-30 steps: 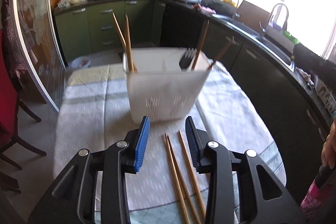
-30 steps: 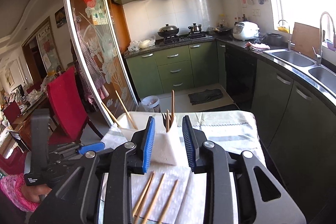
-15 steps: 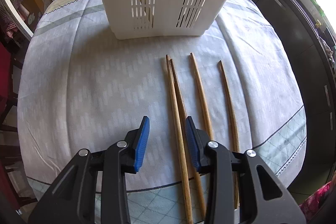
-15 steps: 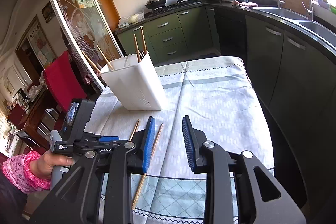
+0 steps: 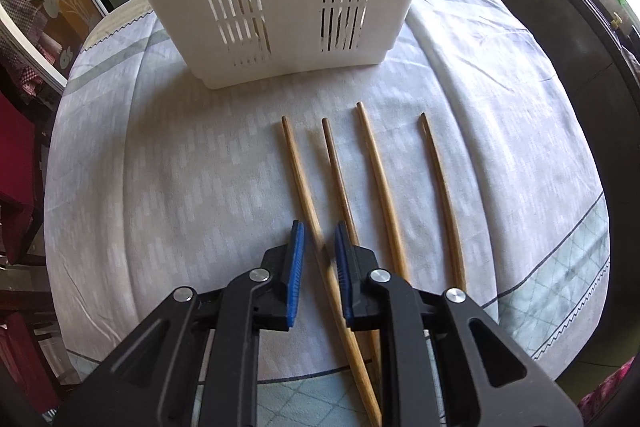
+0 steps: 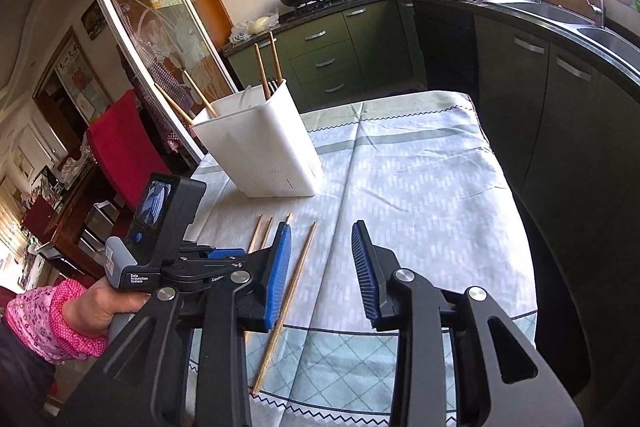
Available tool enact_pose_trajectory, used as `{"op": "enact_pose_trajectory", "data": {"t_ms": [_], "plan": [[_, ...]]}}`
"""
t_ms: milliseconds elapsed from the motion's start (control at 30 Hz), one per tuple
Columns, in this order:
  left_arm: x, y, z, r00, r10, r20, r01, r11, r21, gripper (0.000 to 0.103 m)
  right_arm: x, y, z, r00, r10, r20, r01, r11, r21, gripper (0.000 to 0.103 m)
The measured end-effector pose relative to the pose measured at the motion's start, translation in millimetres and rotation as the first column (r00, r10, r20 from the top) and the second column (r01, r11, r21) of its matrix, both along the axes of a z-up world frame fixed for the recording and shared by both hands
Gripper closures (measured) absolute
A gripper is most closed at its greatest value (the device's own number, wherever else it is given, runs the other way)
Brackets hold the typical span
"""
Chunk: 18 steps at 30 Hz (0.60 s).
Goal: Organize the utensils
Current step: 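Lower both tools to the table and grasp a wooden chopstick with each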
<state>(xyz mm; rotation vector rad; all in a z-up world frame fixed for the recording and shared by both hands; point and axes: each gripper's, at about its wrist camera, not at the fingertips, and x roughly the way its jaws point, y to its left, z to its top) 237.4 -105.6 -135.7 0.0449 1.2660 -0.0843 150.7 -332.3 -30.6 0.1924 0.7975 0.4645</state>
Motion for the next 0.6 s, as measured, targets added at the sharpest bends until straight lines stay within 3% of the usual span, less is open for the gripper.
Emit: {"op": "enact_pose_trajectory", "data": {"t_ms": [100,133,300,467,600], "plan": [[6,-4,0,1.0,-0.001,0.01,0.001,1.0,-0.001,0.09,2,11,-2,1.0,0.017,-0.005,-0.017,1.0,-0.025,0.071],[6,-4,0,1.0,0.0,0.009,0.0,1.0,-0.006,0.095,3,14,-3,1.0,0.022,-0.01,-0.022,0.999,-0.035,0.071],[-2,22,11,1.0,0.006,0.015,-0.005,0.996,-0.092,0.096,16,36,-21,0.996,0.049,-0.081,-0.057,0.993,-0.101,0.071],[-24,48,44,0.99,0.032,0.135,-0.01,0.987,-0.16,0.096,37,68,-61,0.976,0.08,-0.201,-0.116,0.977,-0.176,0.071],[-49,60,74,0.967,0.026,0.254,0.02,0.984,-0.176,0.096,54,93,-89,0.956,0.085,-0.28,-0.152,0.962,-0.227,0.075]]}}
